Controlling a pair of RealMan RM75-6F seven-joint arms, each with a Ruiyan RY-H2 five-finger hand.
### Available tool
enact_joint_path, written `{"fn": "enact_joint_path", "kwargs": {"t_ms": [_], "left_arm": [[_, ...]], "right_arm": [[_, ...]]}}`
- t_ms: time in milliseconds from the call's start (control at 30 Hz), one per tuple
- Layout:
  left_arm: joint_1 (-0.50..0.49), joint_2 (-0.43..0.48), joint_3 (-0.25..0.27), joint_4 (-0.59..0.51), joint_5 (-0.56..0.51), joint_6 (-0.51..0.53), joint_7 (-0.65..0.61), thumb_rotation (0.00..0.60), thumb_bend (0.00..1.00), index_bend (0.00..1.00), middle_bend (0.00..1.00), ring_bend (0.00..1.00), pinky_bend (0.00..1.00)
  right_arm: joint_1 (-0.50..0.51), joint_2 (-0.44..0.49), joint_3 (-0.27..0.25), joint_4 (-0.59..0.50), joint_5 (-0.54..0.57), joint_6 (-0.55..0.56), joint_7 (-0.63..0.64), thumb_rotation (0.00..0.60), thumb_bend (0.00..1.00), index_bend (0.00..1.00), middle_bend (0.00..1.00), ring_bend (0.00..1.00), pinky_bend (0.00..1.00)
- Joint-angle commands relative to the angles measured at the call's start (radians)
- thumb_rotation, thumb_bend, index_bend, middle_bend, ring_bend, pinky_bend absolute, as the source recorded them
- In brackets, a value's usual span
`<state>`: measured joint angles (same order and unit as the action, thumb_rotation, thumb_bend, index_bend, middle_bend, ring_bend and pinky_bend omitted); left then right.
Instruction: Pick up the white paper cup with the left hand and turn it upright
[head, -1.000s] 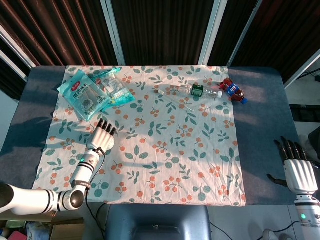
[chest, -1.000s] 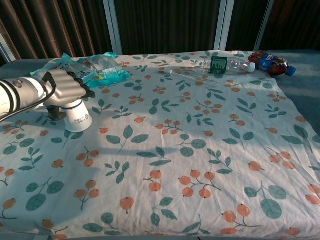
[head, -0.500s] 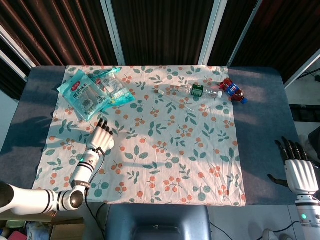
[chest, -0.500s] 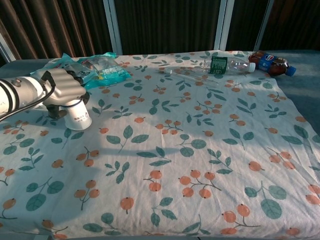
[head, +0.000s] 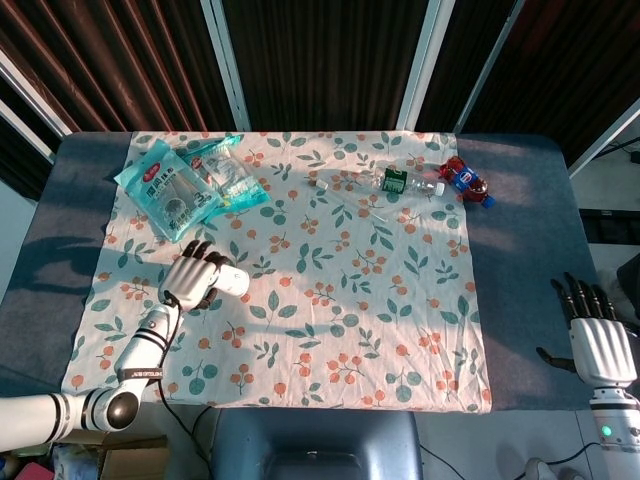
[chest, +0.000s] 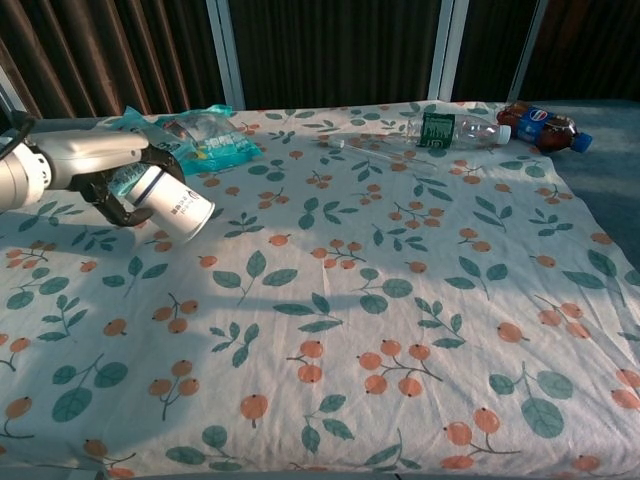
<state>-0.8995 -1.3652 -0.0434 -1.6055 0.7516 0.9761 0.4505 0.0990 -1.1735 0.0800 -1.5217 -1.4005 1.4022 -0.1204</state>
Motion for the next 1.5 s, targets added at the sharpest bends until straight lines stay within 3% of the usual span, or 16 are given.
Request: {"fn": "enact_joint_path", "kwargs": {"t_ms": [33, 167, 333, 500, 667, 867, 900, 933, 1000, 1133, 1233, 1333, 1500], "left_arm": [[0.223, -0.07, -0.054, 0.198, 0.351, -0.042, -0.609, 0.6, 0.47, 0.28, 0.23, 0.0, 0.0], [0.268, -0.143, -0.045, 0.338, 0.474, -0.021, -0.849, 0.6, 0.47, 0.27, 0.21, 0.0, 0.0], [0.283, -0.202, -0.03, 0.479, 0.553, -0.022, -0.994, 0.6, 0.45, 0.24, 0.21, 0.0, 0.0], [0.281, -0.227, -0.019, 0.55, 0.591, -0.042, -1.031, 0.6, 0.44, 0.17, 0.18, 0.0, 0.0], [0.278, -0.229, -0.015, 0.567, 0.616, -0.05, -1.031, 0.6, 0.43, 0.01, 0.02, 0.0, 0.0], [0.275, -0.214, -0.013, 0.556, 0.63, -0.046, -0.997, 0.6, 0.42, 0.0, 0.0, 0.0, 0.0], [0.275, -0.205, -0.013, 0.549, 0.635, -0.038, -0.971, 0.6, 0.41, 0.0, 0.0, 0.0, 0.0], [0.259, -0.153, 0.006, 0.52, 0.677, -0.019, -0.823, 0.6, 0.41, 0.0, 0.0, 0.0, 0.0], [0.254, -0.087, 0.002, 0.412, 0.656, -0.022, -0.639, 0.6, 0.4, 0.0, 0.0, 0.0, 0.0], [0.247, -0.003, -0.026, 0.192, 0.563, 0.002, -0.226, 0.6, 0.38, 0.0, 0.0, 0.0, 0.0], [0.222, 0.015, -0.042, 0.085, 0.469, -0.003, 0.033, 0.6, 0.38, 0.0, 0.0, 0.0, 0.0], [0.18, 0.016, -0.063, 0.009, 0.335, -0.04, 0.197, 0.6, 0.38, 0.0, 0.0, 0.0, 0.0], [0.115, -0.014, -0.08, -0.008, 0.18, -0.069, 0.323, 0.6, 0.38, 0.0, 0.0, 0.0, 0.0]], "right_arm": [[0.006, -0.004, 0.001, 0.003, 0.005, -0.009, -0.01, 0.6, 0.0, 0.0, 0.0, 0.0, 0.0], [0.014, -0.009, 0.003, 0.007, 0.021, -0.03, -0.021, 0.6, 0.0, 0.0, 0.0, 0.0, 0.0], [0.018, -0.011, 0.004, 0.005, 0.026, -0.037, -0.028, 0.6, 0.0, 0.0, 0.0, 0.0, 0.0], [0.018, -0.008, 0.005, 0.002, 0.027, -0.034, -0.03, 0.6, 0.0, 0.0, 0.0, 0.0, 0.0], [0.016, -0.007, 0.005, 0.0, 0.028, -0.03, -0.03, 0.6, 0.0, 0.0, 0.0, 0.0, 0.0], [0.013, -0.006, 0.006, 0.0, 0.029, -0.024, -0.027, 0.6, 0.0, 0.0, 0.0, 0.0, 0.0], [0.012, -0.006, 0.006, 0.0, 0.029, -0.022, -0.025, 0.6, 0.0, 0.0, 0.0, 0.0, 0.0], [0.01, -0.005, 0.005, 0.002, 0.031, -0.022, -0.025, 0.6, 0.0, 0.0, 0.0, 0.0, 0.0], [0.011, -0.006, 0.005, 0.005, 0.034, -0.025, -0.023, 0.6, 0.0, 0.0, 0.0, 0.0, 0.0], [0.012, -0.01, 0.004, 0.008, 0.033, -0.029, -0.021, 0.6, 0.0, 0.0, 0.0, 0.0, 0.0], [0.013, -0.012, 0.002, 0.008, 0.03, -0.028, -0.023, 0.6, 0.0, 0.0, 0.0, 0.0, 0.0], [0.014, -0.012, 0.002, 0.007, 0.029, -0.03, -0.023, 0.6, 0.0, 0.0, 0.0, 0.0, 0.0], [0.013, -0.01, 0.004, 0.008, 0.033, -0.029, -0.018, 0.6, 0.0, 0.0, 0.0, 0.0, 0.0]]}}
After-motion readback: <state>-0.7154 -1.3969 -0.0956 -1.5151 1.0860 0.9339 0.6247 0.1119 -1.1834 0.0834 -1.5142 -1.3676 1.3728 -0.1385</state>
